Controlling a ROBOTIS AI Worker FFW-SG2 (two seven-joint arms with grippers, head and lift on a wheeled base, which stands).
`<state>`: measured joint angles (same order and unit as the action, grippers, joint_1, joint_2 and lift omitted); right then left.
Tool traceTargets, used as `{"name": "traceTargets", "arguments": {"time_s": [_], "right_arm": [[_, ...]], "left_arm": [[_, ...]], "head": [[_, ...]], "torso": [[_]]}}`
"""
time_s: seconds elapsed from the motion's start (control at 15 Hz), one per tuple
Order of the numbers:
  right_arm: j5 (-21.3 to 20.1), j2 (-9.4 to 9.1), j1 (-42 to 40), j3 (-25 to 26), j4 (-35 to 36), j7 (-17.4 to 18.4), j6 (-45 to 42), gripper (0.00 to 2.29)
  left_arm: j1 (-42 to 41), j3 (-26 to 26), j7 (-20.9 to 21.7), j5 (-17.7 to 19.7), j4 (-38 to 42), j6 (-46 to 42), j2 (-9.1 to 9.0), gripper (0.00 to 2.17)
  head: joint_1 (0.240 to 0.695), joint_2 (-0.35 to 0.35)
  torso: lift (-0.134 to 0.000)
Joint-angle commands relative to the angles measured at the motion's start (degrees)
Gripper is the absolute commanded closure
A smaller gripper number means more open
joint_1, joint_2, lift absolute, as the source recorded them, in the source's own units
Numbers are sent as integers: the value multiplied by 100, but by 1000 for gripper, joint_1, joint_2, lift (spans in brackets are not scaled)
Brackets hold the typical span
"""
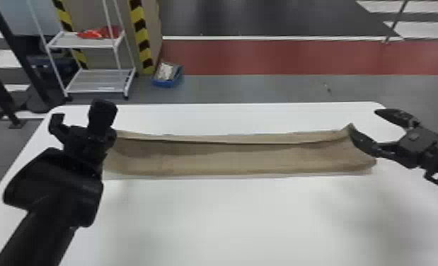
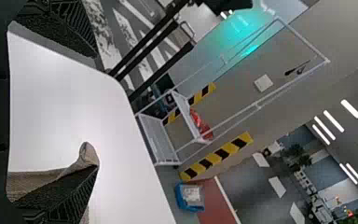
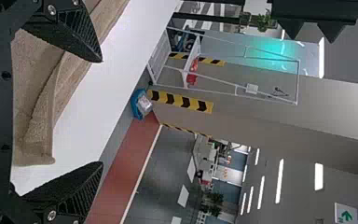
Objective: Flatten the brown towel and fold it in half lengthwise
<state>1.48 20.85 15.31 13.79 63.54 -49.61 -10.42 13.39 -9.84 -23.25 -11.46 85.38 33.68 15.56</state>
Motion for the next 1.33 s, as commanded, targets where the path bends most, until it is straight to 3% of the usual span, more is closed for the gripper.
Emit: {"name": "traceTargets", "arguments": {"time_s": [0.0,0.13,0.27,0.33,0.4,0.53,0.8,1.0,1.27], "right_arm": [[28,-10,-2,62,0,4,2,117],[45,-10,-63,98,-8,4,54,117],[45,-2,-107,133,-8,-13,54,117],[72,7,-107,150,-8,-40,54,117],[72,16,-133,150,-8,-48,72,117],[81,16,-160,186,-8,-66,89,120],[204,34,-177,194,0,-215,107,181],[221,25,-230,221,0,-207,177,221],[151,51,-195,511,0,13,1144,289]], "left_arm": [[-152,149,-180,197,-135,-1614,70,39],[-126,237,137,627,-346,-2001,132,43],[-47,149,339,531,-742,-2774,114,39],[-20,62,383,487,-777,-2739,96,39],[-12,0,383,285,-777,-2405,88,39],[-38,-97,523,-93,-619,-911,79,39],[-179,167,541,109,-338,-893,105,39],[-504,510,708,636,111,-1122,167,39],[-697,993,1516,1752,278,-1192,360,43]], "head": [[678,18],[661,20],[649,3],[651,-1],[651,-6],[658,-22],[694,-7],[693,3],[695,-4]], "torso": [[-128],[-128],[-128],[-128],[-128],[-128],[-128],[-128],[-128]]}}
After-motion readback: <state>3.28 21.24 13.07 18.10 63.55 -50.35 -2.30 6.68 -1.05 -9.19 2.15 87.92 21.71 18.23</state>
